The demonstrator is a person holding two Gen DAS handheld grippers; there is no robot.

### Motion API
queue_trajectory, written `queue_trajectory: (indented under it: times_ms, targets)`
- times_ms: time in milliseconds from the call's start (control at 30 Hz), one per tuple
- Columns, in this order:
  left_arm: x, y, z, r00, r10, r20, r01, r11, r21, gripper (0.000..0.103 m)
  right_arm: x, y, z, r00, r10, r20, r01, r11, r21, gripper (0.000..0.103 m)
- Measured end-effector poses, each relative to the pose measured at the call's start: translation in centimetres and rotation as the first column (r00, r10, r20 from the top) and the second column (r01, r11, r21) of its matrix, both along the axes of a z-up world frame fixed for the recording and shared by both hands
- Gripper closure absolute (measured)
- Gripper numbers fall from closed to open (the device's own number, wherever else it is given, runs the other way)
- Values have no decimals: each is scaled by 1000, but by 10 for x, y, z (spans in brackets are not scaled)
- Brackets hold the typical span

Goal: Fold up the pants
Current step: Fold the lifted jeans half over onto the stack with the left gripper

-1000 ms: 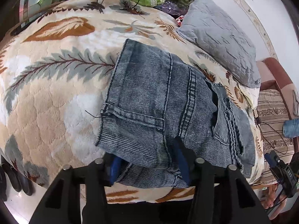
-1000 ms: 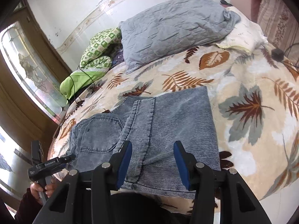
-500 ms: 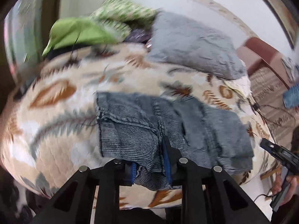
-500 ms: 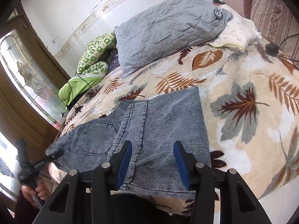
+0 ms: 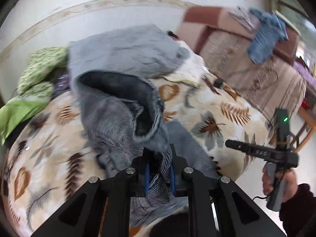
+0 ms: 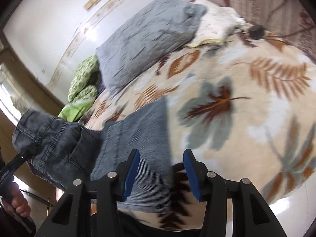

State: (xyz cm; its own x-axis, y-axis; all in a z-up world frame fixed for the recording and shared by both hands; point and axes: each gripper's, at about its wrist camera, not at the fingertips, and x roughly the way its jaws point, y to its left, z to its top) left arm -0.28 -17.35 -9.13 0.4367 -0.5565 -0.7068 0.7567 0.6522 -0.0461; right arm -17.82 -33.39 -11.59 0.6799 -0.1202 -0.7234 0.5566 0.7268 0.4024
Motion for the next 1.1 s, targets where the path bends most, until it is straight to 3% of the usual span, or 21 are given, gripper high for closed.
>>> queue_trajectory:
  times_ms: [100, 167, 233, 300, 367, 467, 600, 700, 800, 900, 1100]
  targets:
    - [-1, -47, -35, 993, -90, -72, 93, 995, 31, 86, -17, -18, 3, 999, -55, 0, 55, 999, 3, 53]
    - [-5, -64, -56, 990, -107, -95, 114, 991, 69, 86, -25, -27, 4, 997, -78, -7, 78, 997, -1, 53]
    - [-12, -69, -63, 984, -137, -109, 144, 988, 57, 84, -32, -34, 5, 996, -90, -12, 90, 996, -1, 53]
    - [-21, -63, -57, 988, -143, -58, 147, 987, 65, 66, -35, -37, 4, 995, -94, -18, 94, 996, -2, 53]
    - [-22, -54, -47, 994, -110, 14, 108, 991, 76, 38, -32, -39, 1, 996, -91, -23, 91, 996, 3, 53]
    - [-6, -20, -32, 998, -24, 53, 21, 999, 50, 30, -15, -31, 0, 999, -47, -25, 47, 999, 11, 53]
    - [26, 18, -38, 993, 111, 47, -115, 989, 90, 29, 25, -8, 7, 998, 64, -23, -65, 998, -20, 53]
    - [53, 37, -54, 973, 229, 20, -230, 963, 141, 29, 64, 11, 16, 989, 146, -16, -147, 987, -63, 53]
    - [65, 43, -72, 966, 259, 12, -257, 951, 174, 29, 104, 28, 20, 978, 208, -25, -210, 972, -104, 53]
    - [61, 35, -85, 973, 232, -9, -227, 956, 184, 29, 135, 37, 12, 971, 235, -47, -239, 962, -131, 53]
    - [58, 24, -114, 974, 220, -53, -205, 957, 206, 29, 166, 34, -36, 957, 240, -162, -255, 964, -77, 53]
